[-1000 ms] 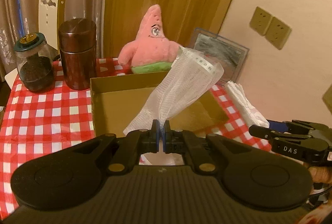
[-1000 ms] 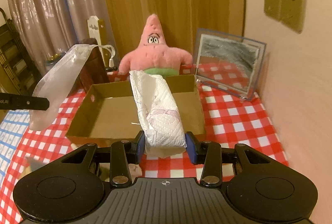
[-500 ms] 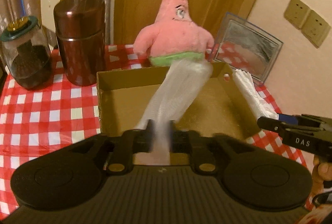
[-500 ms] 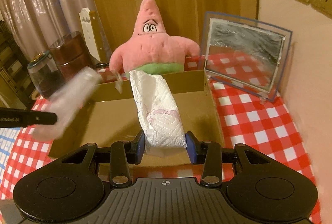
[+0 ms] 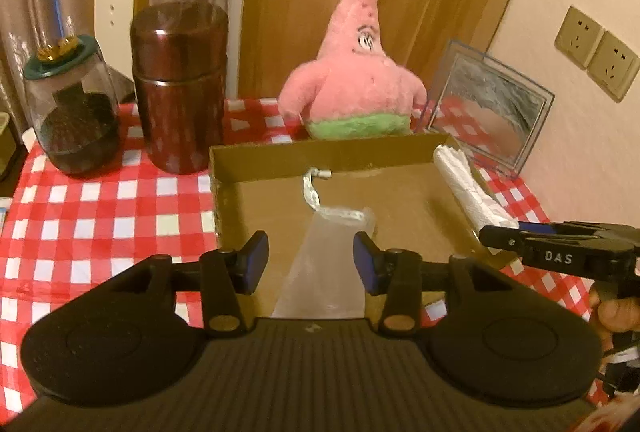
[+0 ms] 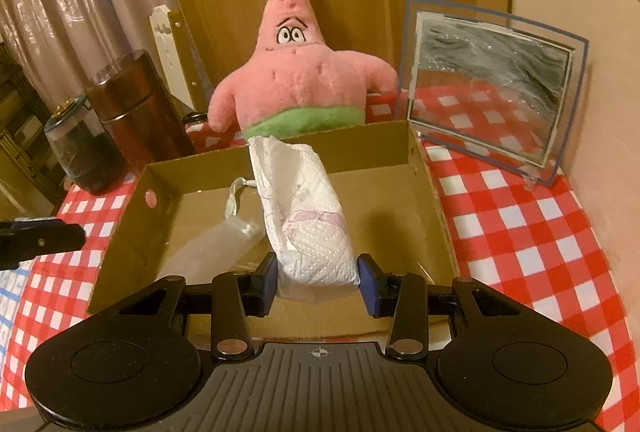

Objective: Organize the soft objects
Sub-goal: 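Open both tools to drop the mesh bag and towel into the tray, then withdraw both tools from the tray back toward the table items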

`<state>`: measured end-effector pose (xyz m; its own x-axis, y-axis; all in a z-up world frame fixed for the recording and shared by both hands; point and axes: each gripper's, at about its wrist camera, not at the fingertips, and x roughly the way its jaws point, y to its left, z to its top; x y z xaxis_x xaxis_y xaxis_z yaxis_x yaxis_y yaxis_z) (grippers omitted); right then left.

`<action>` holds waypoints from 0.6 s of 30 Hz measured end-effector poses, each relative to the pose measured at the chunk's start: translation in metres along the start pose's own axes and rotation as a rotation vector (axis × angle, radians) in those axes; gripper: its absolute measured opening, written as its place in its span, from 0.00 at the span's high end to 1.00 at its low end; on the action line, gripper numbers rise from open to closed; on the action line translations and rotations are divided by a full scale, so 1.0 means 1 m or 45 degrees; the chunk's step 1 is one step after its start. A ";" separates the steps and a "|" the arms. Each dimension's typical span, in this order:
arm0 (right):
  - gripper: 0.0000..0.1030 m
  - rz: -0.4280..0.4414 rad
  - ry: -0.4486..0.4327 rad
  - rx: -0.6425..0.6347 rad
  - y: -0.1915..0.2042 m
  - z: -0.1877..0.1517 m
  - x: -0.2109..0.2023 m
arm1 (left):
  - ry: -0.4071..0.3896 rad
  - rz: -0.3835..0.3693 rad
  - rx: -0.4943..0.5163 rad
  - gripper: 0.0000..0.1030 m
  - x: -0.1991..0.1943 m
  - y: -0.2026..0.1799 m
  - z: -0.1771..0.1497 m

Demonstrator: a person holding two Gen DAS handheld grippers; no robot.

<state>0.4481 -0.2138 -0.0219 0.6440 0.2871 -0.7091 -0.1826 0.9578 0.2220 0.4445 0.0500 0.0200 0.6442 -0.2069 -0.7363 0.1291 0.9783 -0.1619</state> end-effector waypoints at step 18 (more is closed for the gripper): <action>0.23 -0.047 -0.060 0.043 -0.006 -0.029 -0.082 | -0.101 0.072 0.018 0.15 -0.069 -0.006 -0.025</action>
<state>0.3748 -0.2424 0.0152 0.6845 0.2500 -0.6848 -0.1335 0.9665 0.2194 0.3801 0.0585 0.0551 0.7081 -0.1508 -0.6898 0.1011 0.9885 -0.1123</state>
